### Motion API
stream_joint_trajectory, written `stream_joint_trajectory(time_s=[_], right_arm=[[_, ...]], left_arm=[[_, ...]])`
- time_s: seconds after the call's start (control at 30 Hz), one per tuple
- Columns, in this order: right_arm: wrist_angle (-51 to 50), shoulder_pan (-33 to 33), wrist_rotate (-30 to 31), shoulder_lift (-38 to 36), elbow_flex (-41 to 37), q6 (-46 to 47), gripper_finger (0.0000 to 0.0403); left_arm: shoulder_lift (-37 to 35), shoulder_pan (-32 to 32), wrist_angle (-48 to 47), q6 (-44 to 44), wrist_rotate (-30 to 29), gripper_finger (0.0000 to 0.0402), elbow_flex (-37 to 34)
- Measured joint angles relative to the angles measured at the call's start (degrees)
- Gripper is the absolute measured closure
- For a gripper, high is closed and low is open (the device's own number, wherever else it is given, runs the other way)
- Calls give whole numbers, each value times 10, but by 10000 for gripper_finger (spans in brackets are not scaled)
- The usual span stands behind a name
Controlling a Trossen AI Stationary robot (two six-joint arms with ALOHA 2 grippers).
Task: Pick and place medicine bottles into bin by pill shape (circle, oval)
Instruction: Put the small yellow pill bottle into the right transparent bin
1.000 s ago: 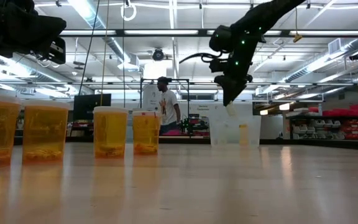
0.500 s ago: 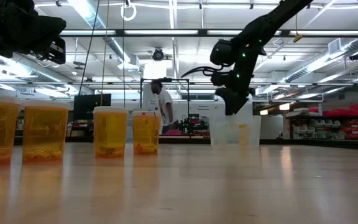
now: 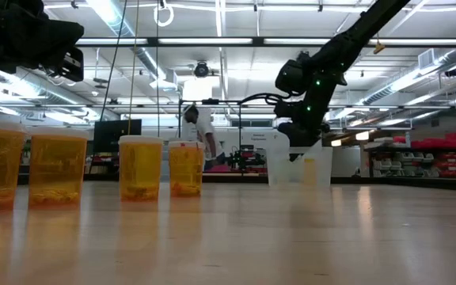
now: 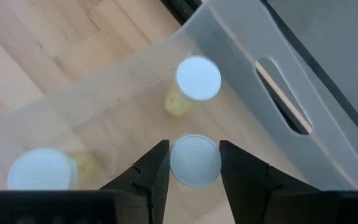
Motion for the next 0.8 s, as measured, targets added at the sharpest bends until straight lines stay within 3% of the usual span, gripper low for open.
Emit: stream_joint_trajectory(time_s=[0.8], right_arm=[[-2,-1,-6,-1,0,6,244]], left_arm=[[0,0,0,0,0,368,0]])
